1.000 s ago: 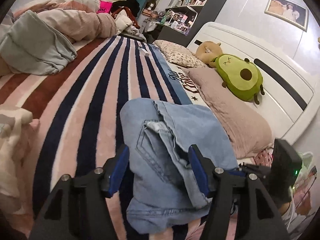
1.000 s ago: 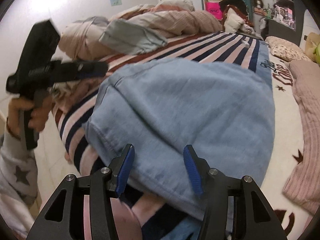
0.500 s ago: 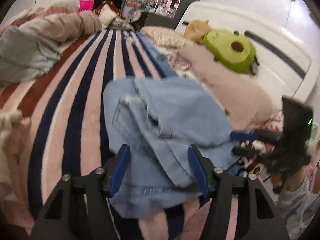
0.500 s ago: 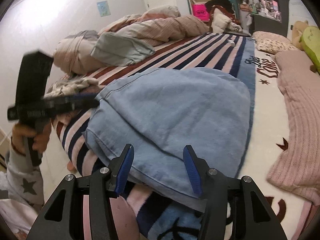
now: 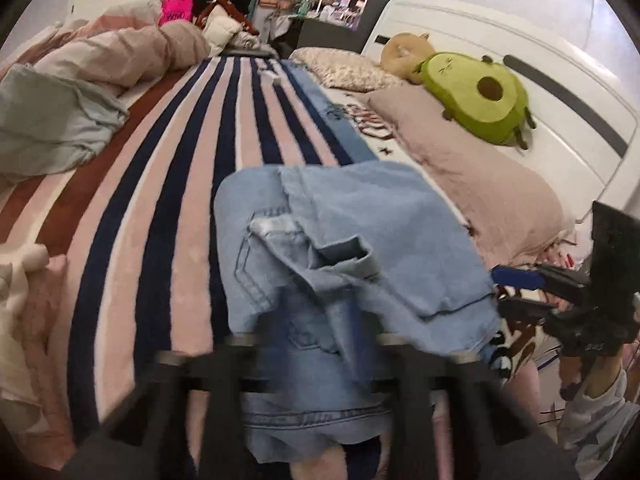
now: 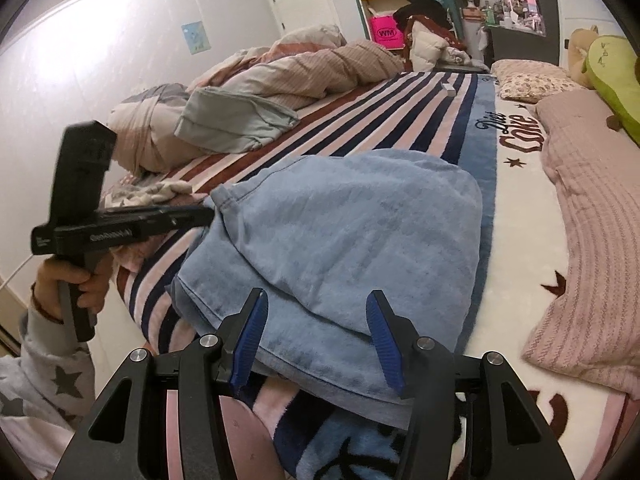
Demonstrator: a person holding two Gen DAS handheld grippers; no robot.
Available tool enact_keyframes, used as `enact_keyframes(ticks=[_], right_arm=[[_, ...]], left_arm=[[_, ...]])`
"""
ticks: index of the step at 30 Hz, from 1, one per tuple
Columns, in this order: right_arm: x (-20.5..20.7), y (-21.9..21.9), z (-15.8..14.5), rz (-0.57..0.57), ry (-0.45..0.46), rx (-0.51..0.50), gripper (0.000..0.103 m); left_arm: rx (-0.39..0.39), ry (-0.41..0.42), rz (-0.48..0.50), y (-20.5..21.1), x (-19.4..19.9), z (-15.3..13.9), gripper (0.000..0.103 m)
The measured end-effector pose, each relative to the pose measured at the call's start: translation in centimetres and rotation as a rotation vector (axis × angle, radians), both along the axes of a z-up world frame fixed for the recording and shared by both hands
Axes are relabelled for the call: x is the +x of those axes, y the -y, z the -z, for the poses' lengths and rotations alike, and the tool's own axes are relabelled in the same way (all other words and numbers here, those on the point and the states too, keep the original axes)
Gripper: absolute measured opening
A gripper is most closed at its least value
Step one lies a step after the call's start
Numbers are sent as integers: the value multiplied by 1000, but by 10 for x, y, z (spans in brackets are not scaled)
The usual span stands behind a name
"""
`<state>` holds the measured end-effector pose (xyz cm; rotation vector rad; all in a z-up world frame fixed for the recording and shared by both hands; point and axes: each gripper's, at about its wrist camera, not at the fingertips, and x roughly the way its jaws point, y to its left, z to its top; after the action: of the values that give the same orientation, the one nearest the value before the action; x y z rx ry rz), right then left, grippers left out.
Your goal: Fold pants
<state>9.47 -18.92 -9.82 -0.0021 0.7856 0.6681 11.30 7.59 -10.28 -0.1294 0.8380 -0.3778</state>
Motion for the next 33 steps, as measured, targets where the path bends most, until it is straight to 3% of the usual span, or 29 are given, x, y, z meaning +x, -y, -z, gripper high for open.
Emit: enact_keyframes(ticks=[7, 9, 10, 11, 12, 13, 15, 16, 17, 23, 25, 26, 27, 30, 33], right_arm=[[3, 1, 6, 3, -22, -1, 47], [3, 2, 6, 6, -20, 6, 47], [3, 2, 6, 8, -19, 11, 47], [2, 2, 6, 10, -18, 16, 47], [1, 3, 5, 13, -18, 21, 47], [0, 3, 5, 14, -19, 23, 47], [-2, 5, 3, 16, -14, 24, 47], [-2, 5, 2, 16, -11, 24, 47], [-3, 6, 1, 17, -6, 23, 47], [-7, 10, -1, 28, -7, 35, 47], [-8, 10, 1, 29, -10, 33, 47], [-8, 11, 2, 29, -13, 33, 47], [-7, 11, 3, 30, -16, 35, 47], [-5, 14, 4, 31, -26, 51, 47], [-3, 14, 4, 28, -30, 63, 47]], left_arm=[[-157, -10, 86, -2, -17, 3, 48], [-110, -29, 76, 6, -13, 9, 46], [-97, -26, 70, 11, -12, 12, 40], [-97, -31, 70, 14, -11, 14, 20], [-86, -37, 69, 16, -10, 15, 9], [-49, -24, 63, 19, -11, 14, 9], [130, 38, 39, 28, -17, 8, 7], [192, 66, 32, 30, -19, 2, 7], [201, 69, 30, 28, -20, -2, 7], [174, 19, 28, 11, -16, 4, 12], [159, 37, 17, 7, -22, -5, 21], [145, 58, 5, 2, -26, -11, 31], [117, 77, -1, -1, -29, -19, 35], [-8, 73, 21, -7, -32, -32, 36], [-66, 38, 54, 3, -27, -25, 36]])
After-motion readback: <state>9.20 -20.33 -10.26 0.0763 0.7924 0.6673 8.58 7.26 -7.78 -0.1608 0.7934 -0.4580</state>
